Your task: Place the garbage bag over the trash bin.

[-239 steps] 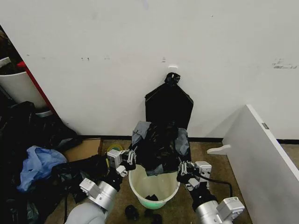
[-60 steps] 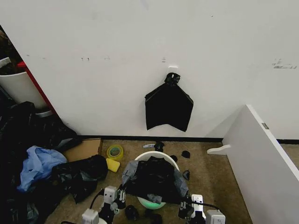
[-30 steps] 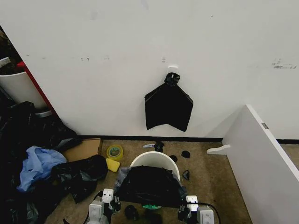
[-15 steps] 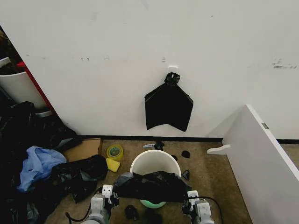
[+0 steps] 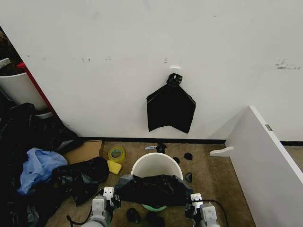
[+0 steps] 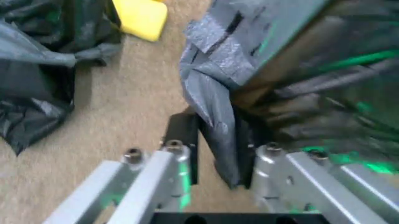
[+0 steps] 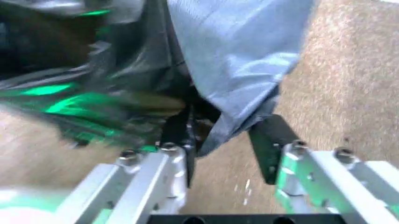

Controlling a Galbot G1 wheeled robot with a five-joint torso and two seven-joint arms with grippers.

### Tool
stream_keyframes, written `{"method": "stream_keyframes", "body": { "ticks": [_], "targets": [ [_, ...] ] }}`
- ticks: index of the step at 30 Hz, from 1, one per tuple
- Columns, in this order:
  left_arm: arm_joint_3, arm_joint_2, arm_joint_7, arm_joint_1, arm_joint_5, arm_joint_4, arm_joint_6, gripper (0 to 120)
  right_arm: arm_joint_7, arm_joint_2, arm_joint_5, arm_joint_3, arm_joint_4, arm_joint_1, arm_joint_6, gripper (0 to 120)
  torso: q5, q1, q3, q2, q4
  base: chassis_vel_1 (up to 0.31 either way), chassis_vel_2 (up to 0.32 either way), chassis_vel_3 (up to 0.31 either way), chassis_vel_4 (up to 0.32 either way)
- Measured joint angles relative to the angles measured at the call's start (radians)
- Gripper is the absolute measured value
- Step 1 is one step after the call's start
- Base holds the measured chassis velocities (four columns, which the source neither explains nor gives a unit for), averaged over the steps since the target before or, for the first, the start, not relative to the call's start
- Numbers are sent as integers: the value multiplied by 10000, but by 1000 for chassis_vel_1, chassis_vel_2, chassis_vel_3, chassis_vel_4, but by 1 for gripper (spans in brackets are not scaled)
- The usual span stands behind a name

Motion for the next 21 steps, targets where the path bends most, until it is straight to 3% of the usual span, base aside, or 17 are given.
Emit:
{"method": "stream_keyframes", "body": {
  "ticks": [2,6,10,12,19,21],
  "targets": [
    [-62,80,-135,117,-136,-296,163,28,238,-16,279,59,362,-89,-436,34,-1,1,0,0,1,0,0,0,0],
    [-242,358,-757,541,-384,-1383,789,47,796,-22,708,84,1299,-415,-1163,51,1,0,0,0,0,0,0,0,0],
    [-275,470,-1056,701,-441,-1715,989,54,859,-15,712,40,1542,-541,-1228,61,1,0,0,0,0,0,0,0,0],
    [-298,645,-1365,858,-486,-1911,1062,68,958,-30,747,-3,1637,-675,-1268,74,1,0,0,0,0,0,0,0,0],
    [-378,687,-1766,939,-1244,-1986,1040,93,1156,-37,448,33,1640,-852,-1008,98,-2,0,1,0,-2,0,0,0,0],
    [-385,679,-1807,1019,-1326,-2082,1040,95,1189,-1,413,54,1636,-820,-942,98,-2,0,1,0,-2,0,0,0,0]
  ]
}}
